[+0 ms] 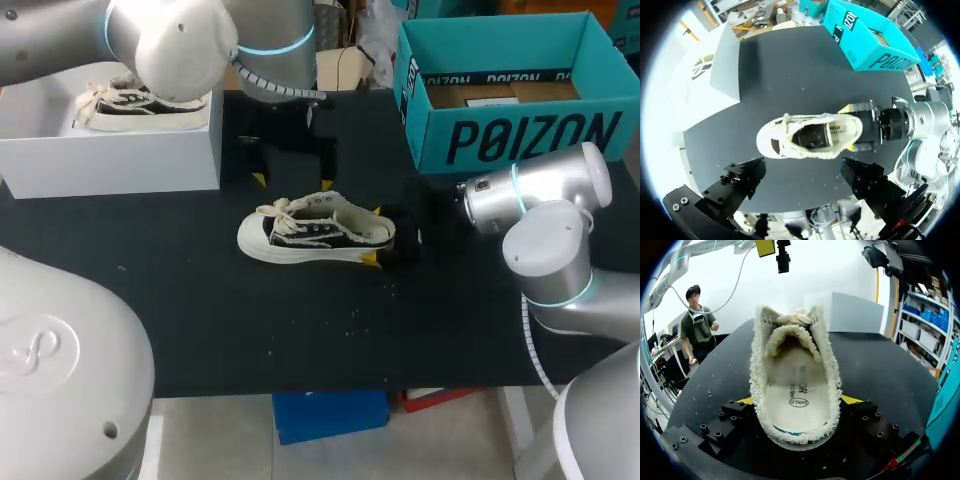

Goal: Take the shoe out of the shoebox, open the shoe tongue, remove and reinsert the insole, then place the shoe into the shoebox

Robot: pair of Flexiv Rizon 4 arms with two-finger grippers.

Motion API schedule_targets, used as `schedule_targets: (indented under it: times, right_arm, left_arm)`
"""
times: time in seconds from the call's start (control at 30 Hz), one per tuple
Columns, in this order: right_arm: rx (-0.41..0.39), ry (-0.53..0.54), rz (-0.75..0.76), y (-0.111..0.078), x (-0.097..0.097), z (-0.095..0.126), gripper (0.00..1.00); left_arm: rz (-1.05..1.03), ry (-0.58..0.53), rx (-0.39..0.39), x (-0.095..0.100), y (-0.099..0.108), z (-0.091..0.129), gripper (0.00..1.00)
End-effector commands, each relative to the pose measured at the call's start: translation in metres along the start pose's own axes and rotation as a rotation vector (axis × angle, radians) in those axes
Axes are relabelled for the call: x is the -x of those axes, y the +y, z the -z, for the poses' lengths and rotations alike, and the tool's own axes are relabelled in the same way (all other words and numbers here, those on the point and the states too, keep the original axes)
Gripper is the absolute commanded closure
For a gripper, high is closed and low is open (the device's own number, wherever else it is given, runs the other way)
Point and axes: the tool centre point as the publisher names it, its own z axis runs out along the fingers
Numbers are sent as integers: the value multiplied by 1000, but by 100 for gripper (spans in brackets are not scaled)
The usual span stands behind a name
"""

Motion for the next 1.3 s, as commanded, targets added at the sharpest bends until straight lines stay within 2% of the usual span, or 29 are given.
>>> schedule_targets:
  times: [0.03, 0.3, 0.63, 0.77, 1.1, 1.3]
  right_arm:
    - [-2, -1, -1, 0, 0, -1, 100]
    - [-2, -1, -1, 0, 0, -1, 100]
    - [-2, -1, -1, 0, 0, -1, 100]
    - [-2, -1, -1, 0, 0, -1, 100]
    - [-2, -1, -1, 0, 0, -1, 100]
    - [-2, -1, -1, 0, 0, -1, 100]
  left_arm:
    - [280, -125, 146, -17, -14, -22, 0]
    - [213, -179, 164, -30, -16, -39, 0]
    - [106, -254, 175, -36, -18, -57, 0]
    - [117, -337, 184, -39, -19, -67, 0]
    - [130, -468, 203, -34, -15, -95, 0]
    - [136, -514, 212, -26, -13, -99, 0]
